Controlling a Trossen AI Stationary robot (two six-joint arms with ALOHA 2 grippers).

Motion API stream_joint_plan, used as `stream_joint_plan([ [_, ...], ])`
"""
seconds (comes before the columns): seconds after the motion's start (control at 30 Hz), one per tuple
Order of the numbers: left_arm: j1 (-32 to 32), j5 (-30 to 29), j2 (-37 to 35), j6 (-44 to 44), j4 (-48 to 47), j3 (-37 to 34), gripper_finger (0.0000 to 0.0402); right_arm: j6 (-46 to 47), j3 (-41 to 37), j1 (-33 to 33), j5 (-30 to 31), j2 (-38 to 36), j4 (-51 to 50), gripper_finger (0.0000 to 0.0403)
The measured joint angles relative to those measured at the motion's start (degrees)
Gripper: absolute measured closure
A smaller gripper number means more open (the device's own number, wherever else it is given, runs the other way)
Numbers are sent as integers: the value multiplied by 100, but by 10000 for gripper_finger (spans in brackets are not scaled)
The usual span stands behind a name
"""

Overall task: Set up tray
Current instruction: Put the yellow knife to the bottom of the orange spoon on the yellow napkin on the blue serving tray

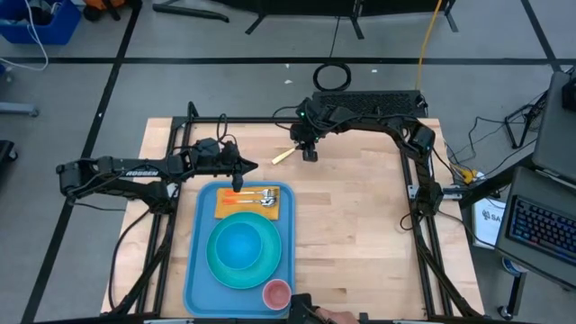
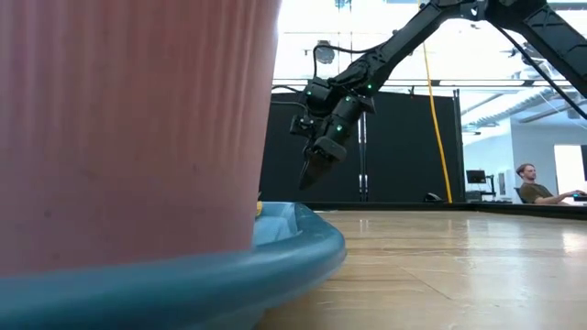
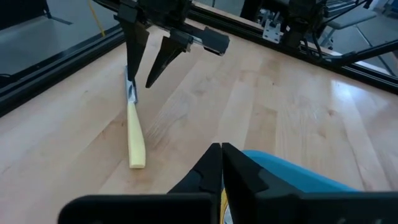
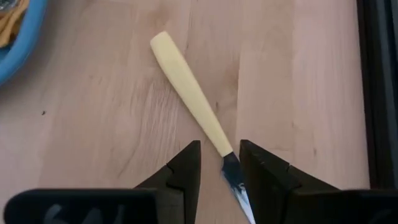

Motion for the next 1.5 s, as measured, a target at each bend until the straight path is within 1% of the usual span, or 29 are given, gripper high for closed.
stream_joint_plan([
  [0.13, 0, -44, 0, -1, 0, 0, 380, -37, 1, 0, 11, 175, 15, 303],
  [0.33, 0, -46, 0, 1, -1, 0, 398, -192, 369, -7, 138, 506, -107, 303],
  [0.47, 0, -46, 0, 5, -17, 2, 384, -217, 647, 15, 150, 618, -272, 303],
  [0.6, 0, -46, 0, 42, -42, 2, 378, -251, 694, 20, 146, 650, -366, 303],
  [0.8, 0, -45, 1, 62, -69, 2, 398, -135, 699, 2, 147, 670, -415, 303],
  [0.87, 0, -46, 1, 67, -94, 2, 396, -147, 699, 2, 146, 670, -328, 303],
  [1.03, 0, -44, 2, 84, -114, 2, 378, -190, 697, 32, 155, 670, 44, 303],
  [1.1, 0, -44, 2, 86, -132, 2, 378, -138, 697, 60, 186, 670, 155, 303],
  [1.2, 0, -32, 2, 84, -132, 2, 387, 60, 697, 86, 419, 670, 175, 303],
  [1.33, -15, -26, 2, 101, -134, 2, 398, 18, 697, 79, 656, 670, 253, 303],
  [1.5, -93, -20, 0, 191, -134, 2, 380, 5, 697, 67, 1409, 670, 241, 303],
])
